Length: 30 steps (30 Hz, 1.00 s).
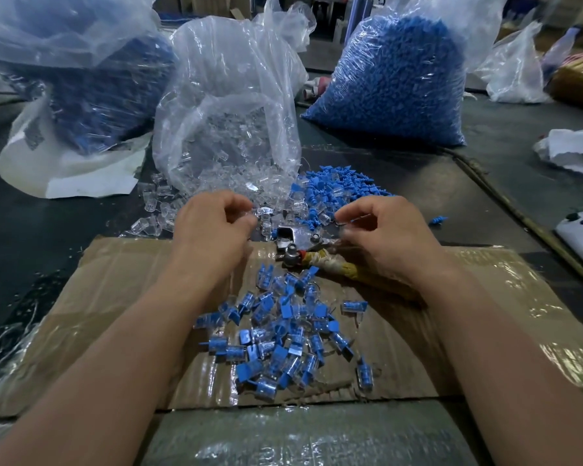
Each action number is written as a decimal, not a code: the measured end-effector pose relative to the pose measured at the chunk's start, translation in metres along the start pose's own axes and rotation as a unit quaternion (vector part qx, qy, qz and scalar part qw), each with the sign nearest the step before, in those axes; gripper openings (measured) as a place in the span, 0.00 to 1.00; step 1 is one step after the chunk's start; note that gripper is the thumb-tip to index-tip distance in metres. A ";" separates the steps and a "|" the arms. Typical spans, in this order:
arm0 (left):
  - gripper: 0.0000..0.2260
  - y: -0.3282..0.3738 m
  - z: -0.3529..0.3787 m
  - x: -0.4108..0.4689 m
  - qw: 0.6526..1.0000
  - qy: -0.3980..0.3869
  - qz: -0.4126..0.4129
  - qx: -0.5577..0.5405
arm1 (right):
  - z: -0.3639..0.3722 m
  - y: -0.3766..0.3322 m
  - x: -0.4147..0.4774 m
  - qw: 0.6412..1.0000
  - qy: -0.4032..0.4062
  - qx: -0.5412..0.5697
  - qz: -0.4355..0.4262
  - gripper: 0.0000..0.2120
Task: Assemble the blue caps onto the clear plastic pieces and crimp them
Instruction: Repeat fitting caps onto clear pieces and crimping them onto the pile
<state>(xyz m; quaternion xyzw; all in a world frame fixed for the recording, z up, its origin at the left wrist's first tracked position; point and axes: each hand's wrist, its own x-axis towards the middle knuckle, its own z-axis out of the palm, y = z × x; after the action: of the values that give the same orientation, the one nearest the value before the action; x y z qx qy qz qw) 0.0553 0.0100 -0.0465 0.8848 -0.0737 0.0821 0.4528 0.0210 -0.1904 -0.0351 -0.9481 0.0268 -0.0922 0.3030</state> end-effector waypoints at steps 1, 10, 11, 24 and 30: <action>0.06 0.002 -0.001 0.000 1.000 -0.005 -0.007 -0.027 | 0.000 0.000 0.000 1.000 -0.008 -0.007 0.001 0.10; 0.10 0.011 -0.004 -0.006 0.978 -0.050 -0.028 -0.199 | -0.001 -0.002 -0.001 0.994 -0.088 -0.060 -0.022 0.11; 0.12 0.012 -0.005 -0.007 0.978 -0.048 -0.025 -0.201 | -0.001 -0.002 -0.001 0.994 -0.083 -0.061 -0.020 0.11; 0.09 0.017 -0.003 -0.010 0.957 -0.054 -0.040 -0.281 | 0.003 0.002 0.002 0.999 0.030 -0.020 -0.006 0.10; 0.11 0.019 -0.004 -0.012 0.957 -0.066 -0.042 -0.281 | 0.005 0.004 0.005 0.995 0.073 -0.068 -0.004 0.11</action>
<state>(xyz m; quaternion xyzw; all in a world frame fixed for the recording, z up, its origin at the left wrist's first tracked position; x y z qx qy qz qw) 0.0393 0.0030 -0.0319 0.7279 -0.0861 -0.0202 0.6799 0.0268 -0.1917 -0.0408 -0.9572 0.0511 -0.1607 0.2351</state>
